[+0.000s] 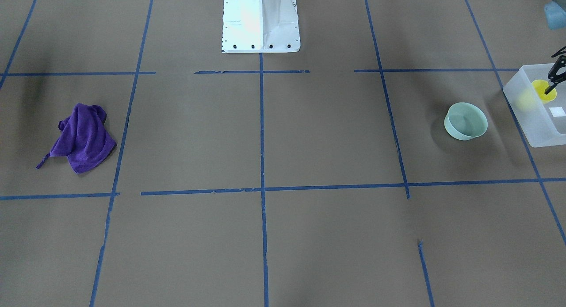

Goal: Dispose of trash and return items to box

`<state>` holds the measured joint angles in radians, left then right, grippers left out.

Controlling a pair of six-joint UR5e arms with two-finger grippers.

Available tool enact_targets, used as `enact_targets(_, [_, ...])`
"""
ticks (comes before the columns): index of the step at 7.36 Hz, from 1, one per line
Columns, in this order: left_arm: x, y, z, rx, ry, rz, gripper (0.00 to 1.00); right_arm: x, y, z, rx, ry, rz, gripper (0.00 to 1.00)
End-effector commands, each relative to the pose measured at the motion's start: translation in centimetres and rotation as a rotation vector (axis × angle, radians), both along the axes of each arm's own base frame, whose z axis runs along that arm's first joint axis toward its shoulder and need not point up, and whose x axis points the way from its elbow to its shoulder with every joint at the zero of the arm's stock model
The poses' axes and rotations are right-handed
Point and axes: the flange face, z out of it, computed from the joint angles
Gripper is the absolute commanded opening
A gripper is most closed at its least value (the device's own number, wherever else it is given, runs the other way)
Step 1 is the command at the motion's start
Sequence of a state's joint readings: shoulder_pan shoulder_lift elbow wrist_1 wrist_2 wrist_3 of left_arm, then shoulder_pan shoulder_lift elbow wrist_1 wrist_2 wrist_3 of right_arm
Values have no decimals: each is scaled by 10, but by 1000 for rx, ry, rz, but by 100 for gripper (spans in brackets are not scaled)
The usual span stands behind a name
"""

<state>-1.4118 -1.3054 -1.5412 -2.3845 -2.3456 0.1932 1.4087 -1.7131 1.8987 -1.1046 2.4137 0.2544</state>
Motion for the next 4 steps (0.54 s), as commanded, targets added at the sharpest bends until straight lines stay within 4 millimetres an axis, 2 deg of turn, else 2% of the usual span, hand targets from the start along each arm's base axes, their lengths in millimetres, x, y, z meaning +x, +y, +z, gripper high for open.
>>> enact_targets(1, [6,-61,-60,-29,3,-25,100,-41,10,-31,-53,-44,-3,100])
enact_targets(2, [5,-67,-88,-41,1,-29,100,-72,21,-40,-83,-28,-6,100])
enact_targets(3, [1,-79,-117,-42,1,-40,100,-107,41,-39,-112,39,21,100])
enact_targets(4, [-1,-96,-140,-33,2,-49,100,-126,59,-22,-125,88,-4,100])
